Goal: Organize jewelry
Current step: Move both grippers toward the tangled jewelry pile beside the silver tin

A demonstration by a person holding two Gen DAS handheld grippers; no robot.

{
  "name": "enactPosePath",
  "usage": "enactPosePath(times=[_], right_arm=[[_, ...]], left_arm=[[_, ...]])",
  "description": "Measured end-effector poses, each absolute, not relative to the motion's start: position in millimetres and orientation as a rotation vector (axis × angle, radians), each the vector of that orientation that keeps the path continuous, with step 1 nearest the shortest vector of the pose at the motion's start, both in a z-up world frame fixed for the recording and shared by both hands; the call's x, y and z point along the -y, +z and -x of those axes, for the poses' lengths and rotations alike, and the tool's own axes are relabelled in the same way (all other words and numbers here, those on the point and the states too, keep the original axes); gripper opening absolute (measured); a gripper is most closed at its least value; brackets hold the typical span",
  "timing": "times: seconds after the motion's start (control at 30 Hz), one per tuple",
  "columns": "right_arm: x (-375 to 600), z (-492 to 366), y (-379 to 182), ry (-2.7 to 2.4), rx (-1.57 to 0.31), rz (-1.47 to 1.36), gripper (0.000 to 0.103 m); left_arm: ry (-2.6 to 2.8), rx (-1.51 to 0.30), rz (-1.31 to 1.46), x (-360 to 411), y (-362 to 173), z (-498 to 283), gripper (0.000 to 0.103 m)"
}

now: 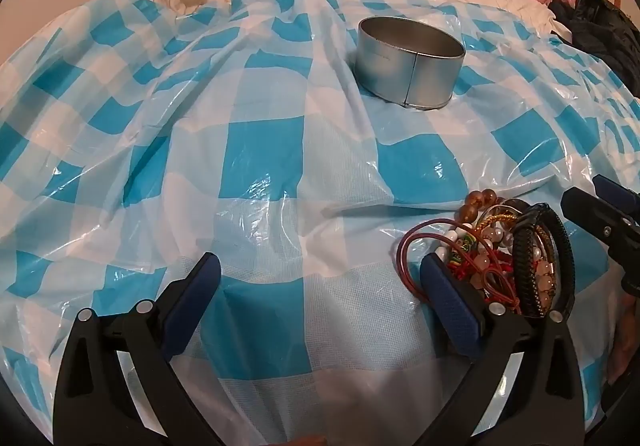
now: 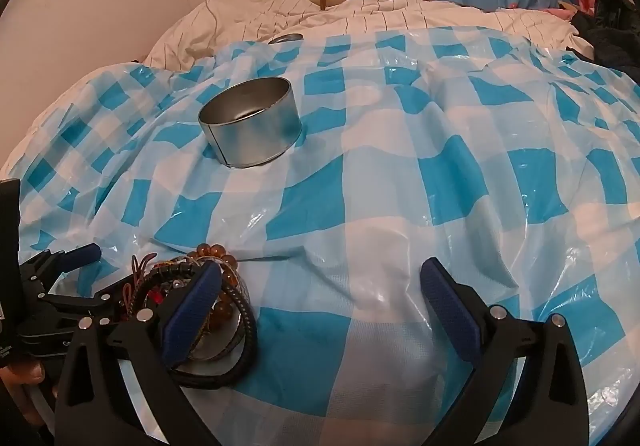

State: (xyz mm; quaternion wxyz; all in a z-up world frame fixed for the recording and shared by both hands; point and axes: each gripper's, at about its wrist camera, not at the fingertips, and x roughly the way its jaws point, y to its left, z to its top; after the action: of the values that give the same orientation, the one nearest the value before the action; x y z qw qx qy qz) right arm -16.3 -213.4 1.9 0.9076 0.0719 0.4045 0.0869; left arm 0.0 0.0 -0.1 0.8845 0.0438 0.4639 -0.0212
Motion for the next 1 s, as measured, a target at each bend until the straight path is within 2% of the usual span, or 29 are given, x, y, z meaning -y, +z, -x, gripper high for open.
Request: enactPosePath(times=[1.0], right_arm=[[210, 14, 3, 0.176, -0.85, -0.139, 0.096]], left_arm=[[-0.049, -0.991, -0.086, -1, -10, -1, 0.096]])
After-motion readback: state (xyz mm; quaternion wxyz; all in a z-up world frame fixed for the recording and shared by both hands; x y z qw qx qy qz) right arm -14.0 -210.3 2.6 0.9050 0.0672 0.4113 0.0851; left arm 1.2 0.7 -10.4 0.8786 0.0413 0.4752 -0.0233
